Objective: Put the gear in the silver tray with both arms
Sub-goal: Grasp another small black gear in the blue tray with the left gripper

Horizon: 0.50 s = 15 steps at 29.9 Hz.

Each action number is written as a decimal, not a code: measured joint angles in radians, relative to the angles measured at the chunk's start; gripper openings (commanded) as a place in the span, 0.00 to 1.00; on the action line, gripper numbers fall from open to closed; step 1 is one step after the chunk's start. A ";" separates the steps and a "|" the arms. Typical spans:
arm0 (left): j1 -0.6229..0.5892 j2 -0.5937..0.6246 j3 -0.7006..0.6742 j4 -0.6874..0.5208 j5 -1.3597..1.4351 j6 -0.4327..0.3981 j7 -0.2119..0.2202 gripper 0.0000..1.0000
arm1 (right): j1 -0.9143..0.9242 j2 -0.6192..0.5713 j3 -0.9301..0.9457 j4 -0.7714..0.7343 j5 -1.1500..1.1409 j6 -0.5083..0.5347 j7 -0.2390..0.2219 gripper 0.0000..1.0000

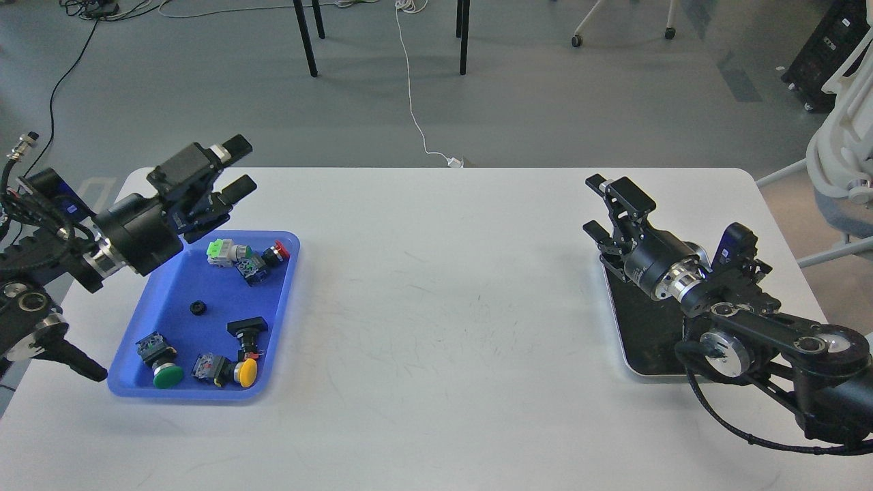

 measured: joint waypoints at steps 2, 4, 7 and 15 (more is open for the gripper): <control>-0.031 0.056 0.031 0.003 0.196 0.006 0.000 0.96 | -0.015 0.001 0.010 0.002 0.002 0.006 0.000 0.97; -0.060 0.106 0.075 0.010 0.379 0.014 0.000 0.96 | -0.019 0.001 0.013 0.003 0.002 0.007 0.000 0.97; -0.096 0.157 0.158 0.015 0.603 0.047 0.000 0.95 | -0.019 0.001 0.014 0.004 0.002 0.007 0.000 0.97; -0.209 0.229 0.403 0.061 0.747 0.076 -0.001 0.89 | -0.014 0.002 0.014 0.002 0.001 0.006 0.000 0.97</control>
